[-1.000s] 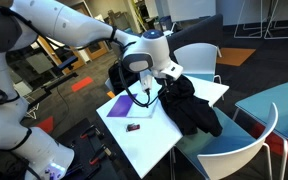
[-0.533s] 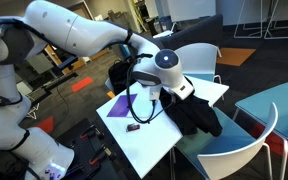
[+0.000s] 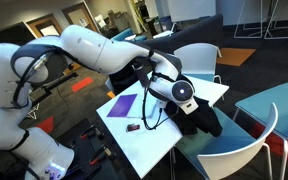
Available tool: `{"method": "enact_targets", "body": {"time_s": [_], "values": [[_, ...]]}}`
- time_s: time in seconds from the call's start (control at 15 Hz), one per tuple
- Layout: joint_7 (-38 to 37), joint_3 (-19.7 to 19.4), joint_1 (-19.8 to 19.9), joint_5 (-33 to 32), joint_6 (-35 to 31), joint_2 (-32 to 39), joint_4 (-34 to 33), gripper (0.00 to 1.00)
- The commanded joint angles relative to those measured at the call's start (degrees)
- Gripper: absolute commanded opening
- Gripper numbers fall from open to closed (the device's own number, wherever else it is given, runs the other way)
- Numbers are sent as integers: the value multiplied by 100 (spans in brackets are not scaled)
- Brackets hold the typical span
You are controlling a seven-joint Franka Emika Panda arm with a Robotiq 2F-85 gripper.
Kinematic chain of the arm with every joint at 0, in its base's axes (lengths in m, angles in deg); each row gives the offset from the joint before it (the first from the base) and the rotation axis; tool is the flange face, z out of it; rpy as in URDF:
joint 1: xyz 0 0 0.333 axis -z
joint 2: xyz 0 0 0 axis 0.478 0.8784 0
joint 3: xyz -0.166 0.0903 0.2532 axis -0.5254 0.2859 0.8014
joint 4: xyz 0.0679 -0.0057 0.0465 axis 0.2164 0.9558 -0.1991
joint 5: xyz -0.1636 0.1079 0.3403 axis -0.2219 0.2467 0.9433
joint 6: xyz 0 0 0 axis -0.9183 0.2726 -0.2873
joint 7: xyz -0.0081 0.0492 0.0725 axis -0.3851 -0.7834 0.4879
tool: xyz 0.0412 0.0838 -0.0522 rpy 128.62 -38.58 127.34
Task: Push the black jersey to the left
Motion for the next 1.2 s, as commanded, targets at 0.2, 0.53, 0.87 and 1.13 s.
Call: {"method": "enact_targets", "body": {"time_s": [0.2, 0.53, 0.87, 1.13], "values": [[-513, -39, -282, 335, 983, 1039, -1287, 0], [-922, 0, -487, 222, 1617, 1465, -1958, 0], [-1233, 39, -737, 145, 2227, 1802, -2502, 0], [-1334, 71, -939, 93, 2463, 2051, -2895, 0]]}}
